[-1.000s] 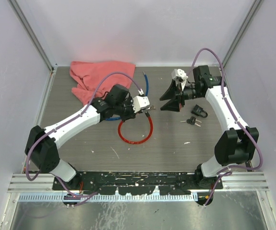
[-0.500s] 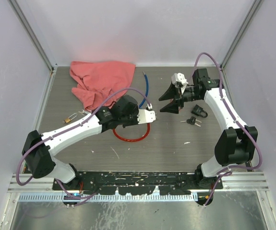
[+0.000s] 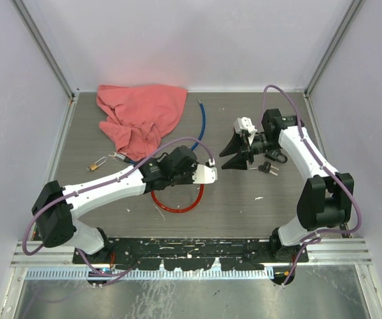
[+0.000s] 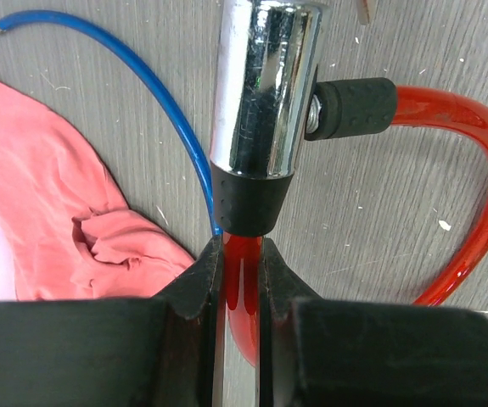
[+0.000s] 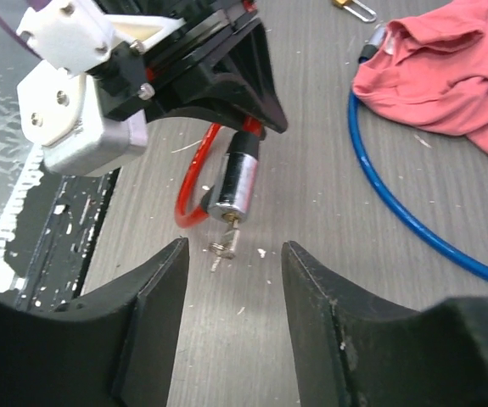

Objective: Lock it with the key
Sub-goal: Lock the lock.

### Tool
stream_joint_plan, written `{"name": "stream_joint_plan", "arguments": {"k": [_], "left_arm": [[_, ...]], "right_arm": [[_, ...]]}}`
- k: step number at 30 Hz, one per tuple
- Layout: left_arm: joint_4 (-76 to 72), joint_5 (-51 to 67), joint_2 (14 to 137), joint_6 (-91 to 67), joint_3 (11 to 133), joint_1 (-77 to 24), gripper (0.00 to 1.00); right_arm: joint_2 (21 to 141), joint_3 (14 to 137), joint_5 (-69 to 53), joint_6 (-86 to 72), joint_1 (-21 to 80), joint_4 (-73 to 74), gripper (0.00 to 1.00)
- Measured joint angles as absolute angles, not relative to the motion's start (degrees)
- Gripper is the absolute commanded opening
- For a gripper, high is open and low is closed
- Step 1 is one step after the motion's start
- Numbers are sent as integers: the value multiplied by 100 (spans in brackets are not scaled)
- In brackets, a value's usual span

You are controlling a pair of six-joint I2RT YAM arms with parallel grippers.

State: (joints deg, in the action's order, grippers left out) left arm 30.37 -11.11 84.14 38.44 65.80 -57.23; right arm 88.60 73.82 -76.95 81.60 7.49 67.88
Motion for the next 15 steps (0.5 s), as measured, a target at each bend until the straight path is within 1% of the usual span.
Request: {"name": "stream_joint_plan", "arguments": {"k": [4,7,11,15], "left_arm": [[3039,-1186,8414,3839,6578,-5758,0],[3039,-1221,8414,3833,6578,-5763,0],[3039,-1227,8414,3820,6578,-5765,0],[3039,-1227,8414,3820,6578,-5765,0]], "right_arm": [[8858,7218,-7697,8442,849,7094,51],[8858,6982,-7693,8300,888,7070,51],[8858,6849,-7607,7658,895,6737,52],[8761,6792,-7472,6565,895,5878,52]]}}
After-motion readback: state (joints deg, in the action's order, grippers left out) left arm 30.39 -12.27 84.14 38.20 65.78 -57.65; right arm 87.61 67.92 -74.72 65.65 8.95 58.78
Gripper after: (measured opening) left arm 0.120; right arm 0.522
